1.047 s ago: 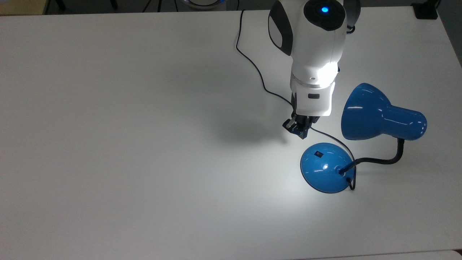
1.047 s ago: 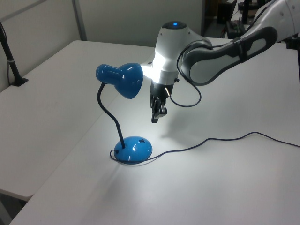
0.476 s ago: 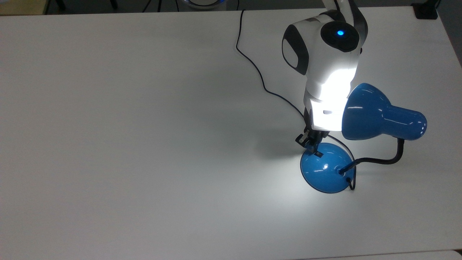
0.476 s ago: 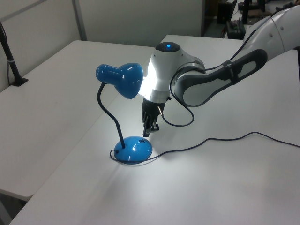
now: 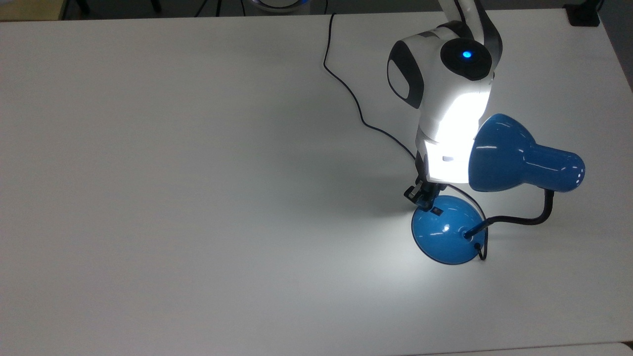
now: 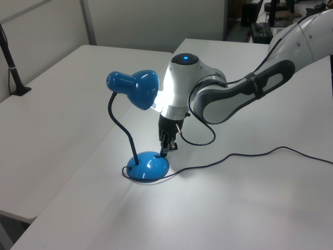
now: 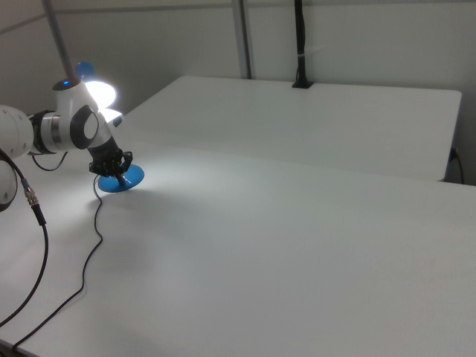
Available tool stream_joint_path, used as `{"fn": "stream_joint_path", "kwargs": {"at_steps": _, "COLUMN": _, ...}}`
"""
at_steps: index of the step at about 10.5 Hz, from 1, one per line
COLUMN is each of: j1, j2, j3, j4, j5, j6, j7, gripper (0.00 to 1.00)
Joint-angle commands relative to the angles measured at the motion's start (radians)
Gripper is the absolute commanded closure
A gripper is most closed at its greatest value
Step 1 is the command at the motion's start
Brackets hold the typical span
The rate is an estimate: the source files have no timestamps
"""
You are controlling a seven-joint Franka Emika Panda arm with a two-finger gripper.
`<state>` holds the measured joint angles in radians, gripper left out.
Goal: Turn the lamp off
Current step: 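Lower the gripper onto the switch on the blue base and press it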
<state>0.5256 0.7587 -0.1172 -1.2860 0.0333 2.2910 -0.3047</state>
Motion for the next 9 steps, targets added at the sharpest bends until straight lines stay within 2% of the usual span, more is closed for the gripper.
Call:
{"fn": "stream_joint_path", "kwargs": {"at_steps": 1, "j1": 0.025, "j2": -0.008, "j3": -0.022, "j4": -0.015, "j5": -0.004, "j6": 0.005, "j7": 0.019, "gripper": 1.0}}
{"fn": "stream_joint_path", "kwargs": {"at_steps": 2, "j1": 0.024, "j2": -0.033, "j3": -0.022, "j4": -0.013, "j5": -0.001, "j6": 0.004, "j7": 0.019, "gripper": 1.0}}
{"fn": "stream_joint_path", "kwargs": {"at_steps": 6, "j1": 0.025, "j2": -0.033, "j3": -0.024, "j4": -0.003, "j5": 0.0, "j6": 0.012, "j7": 0.021, "gripper": 1.0}}
{"fn": "stream_joint_path", "kwargs": {"at_steps": 9, "j1": 0.033, "j2": 0.011, "j3": -0.024, "j4": 0.022, "j5": 0.0, "j6": 0.054, "j7": 0.048, "gripper": 1.0}}
